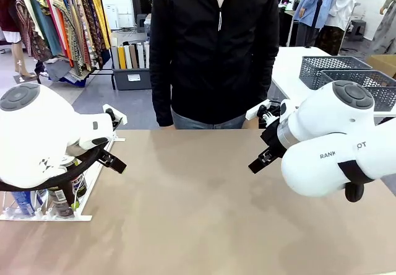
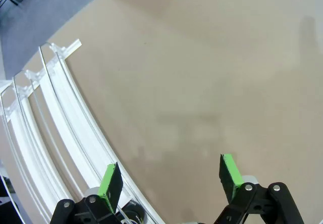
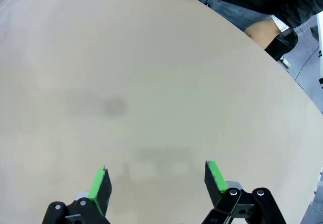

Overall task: Retrieve and store the cans from the dispenser.
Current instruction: Pick up one can from the Automatic Can Dispenser and place it in the middle of the table.

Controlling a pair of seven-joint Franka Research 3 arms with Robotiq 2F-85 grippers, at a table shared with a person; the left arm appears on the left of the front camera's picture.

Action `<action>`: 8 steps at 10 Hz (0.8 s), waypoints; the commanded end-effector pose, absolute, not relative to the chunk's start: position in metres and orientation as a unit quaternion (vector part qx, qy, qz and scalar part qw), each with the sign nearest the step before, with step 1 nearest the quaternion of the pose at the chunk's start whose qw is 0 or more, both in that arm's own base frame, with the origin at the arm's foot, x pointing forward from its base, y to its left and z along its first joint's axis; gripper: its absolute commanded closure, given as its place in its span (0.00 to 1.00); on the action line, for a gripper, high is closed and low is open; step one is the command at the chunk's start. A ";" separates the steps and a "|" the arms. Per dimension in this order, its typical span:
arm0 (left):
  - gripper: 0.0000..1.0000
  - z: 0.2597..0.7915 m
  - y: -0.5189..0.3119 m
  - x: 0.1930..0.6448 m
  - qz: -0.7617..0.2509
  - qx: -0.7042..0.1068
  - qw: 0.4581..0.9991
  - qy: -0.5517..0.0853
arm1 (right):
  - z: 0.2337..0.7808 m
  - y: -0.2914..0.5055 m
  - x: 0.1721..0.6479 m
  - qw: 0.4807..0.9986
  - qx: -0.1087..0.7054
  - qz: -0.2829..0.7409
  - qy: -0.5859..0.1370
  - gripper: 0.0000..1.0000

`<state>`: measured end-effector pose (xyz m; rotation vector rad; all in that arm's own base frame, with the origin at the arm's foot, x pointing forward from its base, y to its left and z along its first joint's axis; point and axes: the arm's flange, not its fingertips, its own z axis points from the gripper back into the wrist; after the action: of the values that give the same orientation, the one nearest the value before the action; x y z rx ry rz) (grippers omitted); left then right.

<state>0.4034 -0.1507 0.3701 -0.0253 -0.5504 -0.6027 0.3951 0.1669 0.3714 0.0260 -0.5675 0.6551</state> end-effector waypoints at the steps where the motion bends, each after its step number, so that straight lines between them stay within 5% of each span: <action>1: 0.00 0.370 -0.151 0.403 -0.293 -0.012 0.918 -0.268 | 0.371 0.167 0.395 0.907 0.013 0.317 -0.275 0.00; 3: 0.00 0.396 -0.158 0.390 -0.366 -0.141 0.895 -0.213 | 0.386 0.158 0.393 0.930 0.125 0.293 -0.182 0.00; 5: 0.00 0.442 -0.161 0.376 -0.284 -0.258 0.913 -0.140 | 0.420 0.142 0.384 0.932 0.261 0.214 -0.135 0.00; 8: 0.00 0.514 -0.089 0.348 -0.258 -0.423 0.852 -0.168 | 0.478 0.087 0.346 0.852 0.462 0.227 -0.096 0.00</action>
<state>0.3494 -0.1261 0.5049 -0.7899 -0.3168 -0.5917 0.3476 0.1209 0.4769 0.8590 -0.2155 0.4860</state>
